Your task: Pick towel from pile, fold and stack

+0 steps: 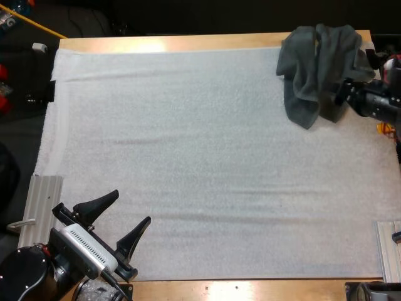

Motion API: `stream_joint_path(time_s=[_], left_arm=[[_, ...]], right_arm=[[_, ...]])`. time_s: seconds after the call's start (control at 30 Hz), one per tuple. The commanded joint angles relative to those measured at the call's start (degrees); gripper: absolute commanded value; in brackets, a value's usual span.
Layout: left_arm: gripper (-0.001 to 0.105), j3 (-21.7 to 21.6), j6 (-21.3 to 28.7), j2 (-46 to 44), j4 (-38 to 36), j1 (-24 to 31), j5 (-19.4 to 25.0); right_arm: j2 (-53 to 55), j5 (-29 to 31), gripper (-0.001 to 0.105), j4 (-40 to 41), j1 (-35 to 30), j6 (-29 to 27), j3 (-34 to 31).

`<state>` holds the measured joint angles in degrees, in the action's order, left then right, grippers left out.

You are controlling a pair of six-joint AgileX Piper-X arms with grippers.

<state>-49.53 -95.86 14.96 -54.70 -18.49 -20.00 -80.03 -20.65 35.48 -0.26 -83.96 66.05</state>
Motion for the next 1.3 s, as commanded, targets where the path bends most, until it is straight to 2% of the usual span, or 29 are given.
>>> stream_joint_path(time_s=[0.0,0.13,0.23,0.47,0.67,0.83,0.97,1.13,1.27], left_arm=[[0.065,-0.4,-0.7,0.1,0.9,-0.2,-0.4],[0.065,-0.4,-0.7,0.1,0.9,-0.2,-0.4],[0.065,-0.4,-0.7,0.1,0.9,-0.2,-0.4],[0.065,-0.4,-0.7,0.1,0.9,-0.2,-0.4],[0.065,-0.4,-0.9,0.1,0.4,-0.2,-0.4],[0.065,-0.4,-3.1,0.1,-0.4,-0.2,-0.4],[0.065,-0.2,-3.1,0.1,-0.7,-0.2,-0.4],[0.065,-0.2,-3.1,0.1,-0.7,-0.2,-0.4],[0.065,-0.2,-3.1,0.1,-0.7,-0.2,-0.4]], right_arm=[[-0.8,-0.2,0.072,-1.3,0.5,0.3,0.6],[-5.4,0.2,0.071,-5.1,2.1,0.7,0.6],[-8.7,2.9,0.071,-8.4,4.0,1.4,0.6],[-17.9,7.5,0.068,-11.4,5.1,7.0,0.6],[-24.4,7.8,0.068,-13.5,5.1,10.2,0.6],[-28.0,6.3,0.065,-17.3,5.1,13.6,0.6],[-29.1,6.4,0.048,-19.1,5.2,16.7,0.7],[-29.2,8.4,0.029,-18.7,5.2,16.9,0.8],[-29.2,6.9,0.005,-18.8,5.2,16.8,0.8]])
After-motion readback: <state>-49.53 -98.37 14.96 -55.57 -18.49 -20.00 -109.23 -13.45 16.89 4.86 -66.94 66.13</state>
